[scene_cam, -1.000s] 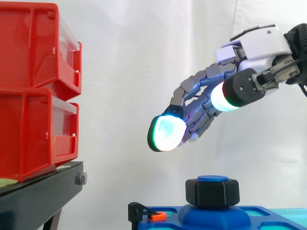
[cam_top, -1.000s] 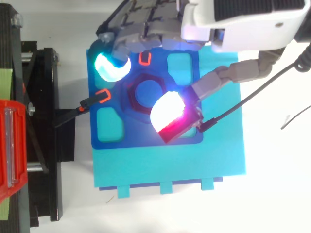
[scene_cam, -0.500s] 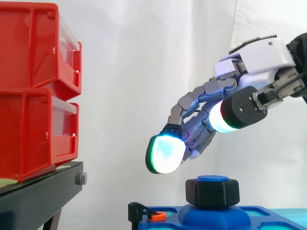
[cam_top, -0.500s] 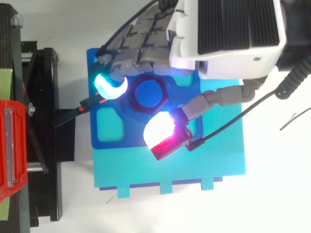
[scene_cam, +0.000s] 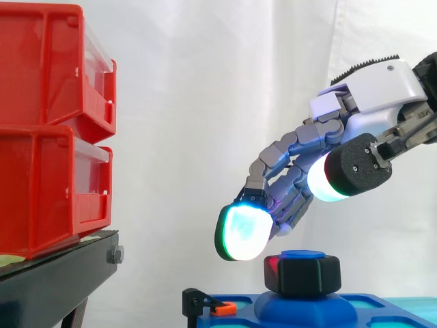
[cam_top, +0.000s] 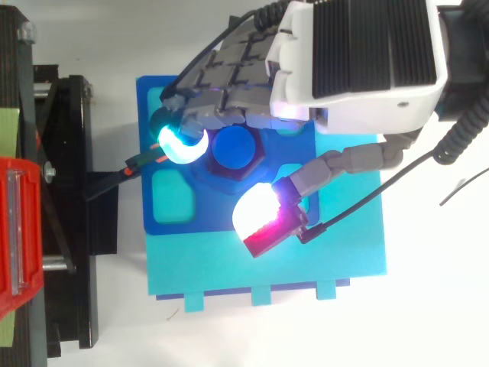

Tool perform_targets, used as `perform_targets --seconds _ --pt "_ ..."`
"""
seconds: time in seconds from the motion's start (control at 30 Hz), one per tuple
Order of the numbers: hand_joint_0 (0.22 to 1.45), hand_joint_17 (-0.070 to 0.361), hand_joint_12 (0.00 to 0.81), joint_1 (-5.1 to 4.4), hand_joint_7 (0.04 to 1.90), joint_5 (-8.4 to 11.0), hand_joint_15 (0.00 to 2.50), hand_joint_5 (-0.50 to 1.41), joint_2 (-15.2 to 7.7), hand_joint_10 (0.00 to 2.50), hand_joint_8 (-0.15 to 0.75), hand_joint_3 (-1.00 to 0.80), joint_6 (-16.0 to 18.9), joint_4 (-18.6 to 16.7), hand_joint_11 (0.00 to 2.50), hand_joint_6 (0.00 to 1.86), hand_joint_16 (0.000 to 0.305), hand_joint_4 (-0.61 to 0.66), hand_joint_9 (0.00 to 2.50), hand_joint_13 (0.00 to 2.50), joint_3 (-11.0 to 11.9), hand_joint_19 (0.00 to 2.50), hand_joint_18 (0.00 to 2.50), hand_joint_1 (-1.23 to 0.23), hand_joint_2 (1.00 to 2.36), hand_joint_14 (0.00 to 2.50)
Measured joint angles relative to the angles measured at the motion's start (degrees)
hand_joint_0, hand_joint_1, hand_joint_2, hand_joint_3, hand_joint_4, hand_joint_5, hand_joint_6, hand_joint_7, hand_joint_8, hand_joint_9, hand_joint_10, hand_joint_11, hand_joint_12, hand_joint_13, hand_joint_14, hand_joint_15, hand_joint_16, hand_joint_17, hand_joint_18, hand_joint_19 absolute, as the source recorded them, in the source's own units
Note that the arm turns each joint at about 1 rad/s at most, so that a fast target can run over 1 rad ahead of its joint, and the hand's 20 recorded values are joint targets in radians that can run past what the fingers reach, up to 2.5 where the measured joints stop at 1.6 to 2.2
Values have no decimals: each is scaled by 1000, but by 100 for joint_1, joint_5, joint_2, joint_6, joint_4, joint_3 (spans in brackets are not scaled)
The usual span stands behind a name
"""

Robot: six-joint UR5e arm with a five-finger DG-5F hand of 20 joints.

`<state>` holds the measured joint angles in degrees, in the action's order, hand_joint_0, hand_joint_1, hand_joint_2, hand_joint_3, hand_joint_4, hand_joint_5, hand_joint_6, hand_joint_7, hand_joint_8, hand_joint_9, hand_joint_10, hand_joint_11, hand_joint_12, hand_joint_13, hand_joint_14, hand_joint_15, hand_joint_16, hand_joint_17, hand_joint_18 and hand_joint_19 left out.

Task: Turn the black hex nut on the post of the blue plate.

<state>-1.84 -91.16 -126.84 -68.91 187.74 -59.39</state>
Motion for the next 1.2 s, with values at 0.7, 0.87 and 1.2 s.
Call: perform_targets --seconds 0.7,0.87,1.2 --pt "487 135 406 97 703 -58 12 -182 3 0 285 -500 -66 336 0 502 60 230 495 510 -2 196 583 -387 1000 0" --pt "487 135 406 188 705 -131 9 -182 3 0 286 -500 -134 453 0 502 60 228 496 513 -1 194 583 -387 1000 0" --pt "487 135 406 384 707 -447 14 -181 0 0 286 -500 -175 449 0 502 60 231 499 520 82 198 591 -388 1000 0"
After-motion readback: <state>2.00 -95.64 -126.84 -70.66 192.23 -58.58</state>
